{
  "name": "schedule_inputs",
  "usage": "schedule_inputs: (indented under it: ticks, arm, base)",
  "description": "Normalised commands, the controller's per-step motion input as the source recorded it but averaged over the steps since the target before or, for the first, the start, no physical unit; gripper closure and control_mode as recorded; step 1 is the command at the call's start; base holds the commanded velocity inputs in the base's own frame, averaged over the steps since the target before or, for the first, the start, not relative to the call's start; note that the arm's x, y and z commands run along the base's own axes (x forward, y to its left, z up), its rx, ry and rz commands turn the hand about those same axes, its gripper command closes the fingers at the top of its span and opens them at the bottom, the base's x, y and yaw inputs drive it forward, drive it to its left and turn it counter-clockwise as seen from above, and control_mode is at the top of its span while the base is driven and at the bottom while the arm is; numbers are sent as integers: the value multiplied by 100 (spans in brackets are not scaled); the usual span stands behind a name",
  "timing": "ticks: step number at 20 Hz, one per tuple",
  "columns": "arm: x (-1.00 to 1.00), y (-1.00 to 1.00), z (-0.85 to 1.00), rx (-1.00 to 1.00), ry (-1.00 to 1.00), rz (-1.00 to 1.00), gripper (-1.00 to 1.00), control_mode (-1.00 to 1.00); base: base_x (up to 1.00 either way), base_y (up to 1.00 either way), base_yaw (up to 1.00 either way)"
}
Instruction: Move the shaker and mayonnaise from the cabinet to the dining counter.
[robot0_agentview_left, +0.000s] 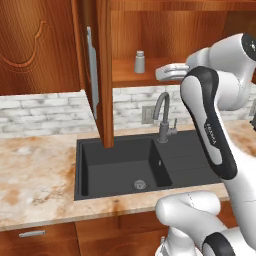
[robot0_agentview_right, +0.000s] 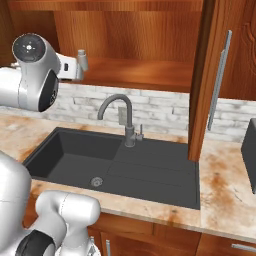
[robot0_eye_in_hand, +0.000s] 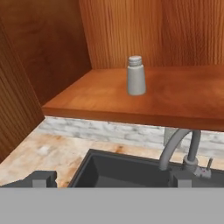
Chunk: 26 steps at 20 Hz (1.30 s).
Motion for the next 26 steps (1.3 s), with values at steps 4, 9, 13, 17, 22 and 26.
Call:
schedule_inputs:
  ticks: [4,9,13,17,22,26]
  arm:
    - [43,4,0,0,1,0,-100,-100]
    - [41,4,0,0,3,0,-100,-100]
    - [37,3,0,-4,4,0,-100,-100]
    - [33,5,-4,-10,2,0,-100,-100]
    - [29,5,-3,-7,0,0,-100,-100]
    - [21,6,-2,0,0,0,-100,-100]
  base:
    - [0,0,0]
    - [0,0,0]
    - [0,0,0]
    - [0,0,0]
    - [0,0,0]
    - [0,0,0]
